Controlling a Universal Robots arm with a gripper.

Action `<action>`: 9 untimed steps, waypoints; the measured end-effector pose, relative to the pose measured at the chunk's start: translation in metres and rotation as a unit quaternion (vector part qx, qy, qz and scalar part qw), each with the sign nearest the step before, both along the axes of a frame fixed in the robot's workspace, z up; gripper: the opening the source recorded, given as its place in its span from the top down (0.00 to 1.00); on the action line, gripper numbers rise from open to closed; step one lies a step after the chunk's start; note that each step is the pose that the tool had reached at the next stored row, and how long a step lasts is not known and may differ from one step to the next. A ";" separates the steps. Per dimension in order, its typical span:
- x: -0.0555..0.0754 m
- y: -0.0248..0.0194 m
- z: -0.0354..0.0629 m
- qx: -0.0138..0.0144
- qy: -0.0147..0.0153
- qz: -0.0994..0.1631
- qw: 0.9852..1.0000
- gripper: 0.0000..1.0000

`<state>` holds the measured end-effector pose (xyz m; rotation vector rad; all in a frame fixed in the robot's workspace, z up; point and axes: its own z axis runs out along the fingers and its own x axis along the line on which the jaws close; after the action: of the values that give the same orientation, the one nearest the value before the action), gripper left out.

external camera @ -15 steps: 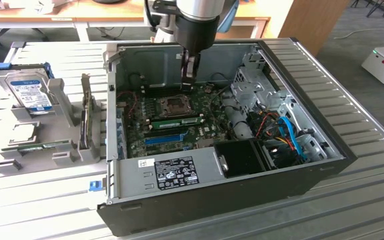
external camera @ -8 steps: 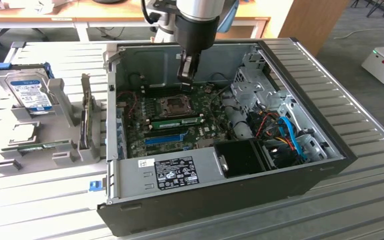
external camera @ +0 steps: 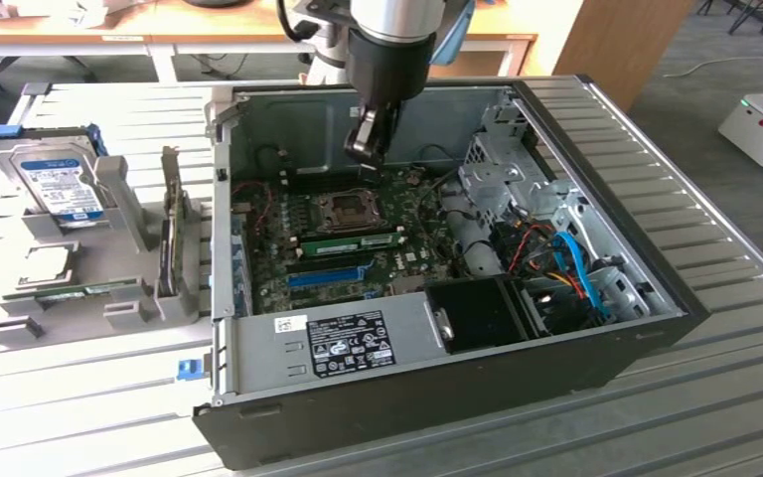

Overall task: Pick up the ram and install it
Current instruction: 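Press down the ram until it locks into place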

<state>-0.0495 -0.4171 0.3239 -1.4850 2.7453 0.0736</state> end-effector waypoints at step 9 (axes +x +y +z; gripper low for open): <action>0.000 0.0000 -0.0008 0.000 0.000 -0.080 0.997 0.89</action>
<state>-0.0494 -0.4171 0.3232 -1.2583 2.8522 0.0709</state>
